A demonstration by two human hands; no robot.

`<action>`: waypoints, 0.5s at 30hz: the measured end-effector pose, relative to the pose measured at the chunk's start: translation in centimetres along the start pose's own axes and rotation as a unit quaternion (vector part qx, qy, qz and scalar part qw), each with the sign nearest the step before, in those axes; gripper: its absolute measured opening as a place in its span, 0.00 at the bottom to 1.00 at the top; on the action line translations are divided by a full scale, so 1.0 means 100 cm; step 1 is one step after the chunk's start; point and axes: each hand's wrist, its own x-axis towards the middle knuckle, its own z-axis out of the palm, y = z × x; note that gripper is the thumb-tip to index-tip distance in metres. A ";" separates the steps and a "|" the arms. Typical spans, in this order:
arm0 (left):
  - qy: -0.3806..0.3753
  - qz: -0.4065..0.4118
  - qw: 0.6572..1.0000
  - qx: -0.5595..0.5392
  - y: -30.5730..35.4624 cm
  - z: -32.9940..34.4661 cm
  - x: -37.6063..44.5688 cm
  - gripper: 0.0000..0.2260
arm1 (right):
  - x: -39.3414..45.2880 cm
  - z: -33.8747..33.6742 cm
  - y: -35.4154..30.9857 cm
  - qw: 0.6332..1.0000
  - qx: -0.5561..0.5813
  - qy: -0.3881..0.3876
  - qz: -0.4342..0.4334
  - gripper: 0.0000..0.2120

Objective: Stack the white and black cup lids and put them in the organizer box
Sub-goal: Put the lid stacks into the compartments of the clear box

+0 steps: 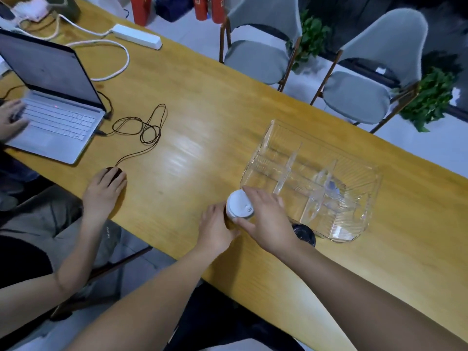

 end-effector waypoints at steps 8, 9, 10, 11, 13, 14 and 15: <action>0.068 0.018 0.997 0.032 -0.001 0.016 -0.004 0.29 | -0.012 -0.001 0.007 0.997 0.070 0.000 0.013 0.36; 0.065 0.021 0.997 0.032 -0.001 0.016 -0.006 0.29 | -0.015 -0.001 0.008 0.997 0.079 -0.004 0.016 0.36; 0.060 0.026 0.997 0.033 0.001 0.016 -0.008 0.29 | -0.018 -0.001 0.009 0.996 0.089 -0.009 0.019 0.36; 0.057 0.031 0.997 0.031 0.002 0.015 -0.010 0.28 | -0.020 -0.002 0.010 0.995 0.101 -0.013 0.023 0.36; 0.053 0.035 0.998 0.018 0.004 0.015 -0.013 0.26 | -0.022 -0.003 0.012 0.992 0.122 -0.016 0.029 0.36; 0.052 0.039 0.998 0.006 0.006 0.013 -0.015 0.25 | -0.023 -0.004 0.012 0.991 0.130 -0.016 0.032 0.36; 0.050 0.045 0.998 -0.008 0.007 0.011 -0.018 0.24 | -0.024 -0.006 0.011 0.990 0.135 -0.015 0.033 0.36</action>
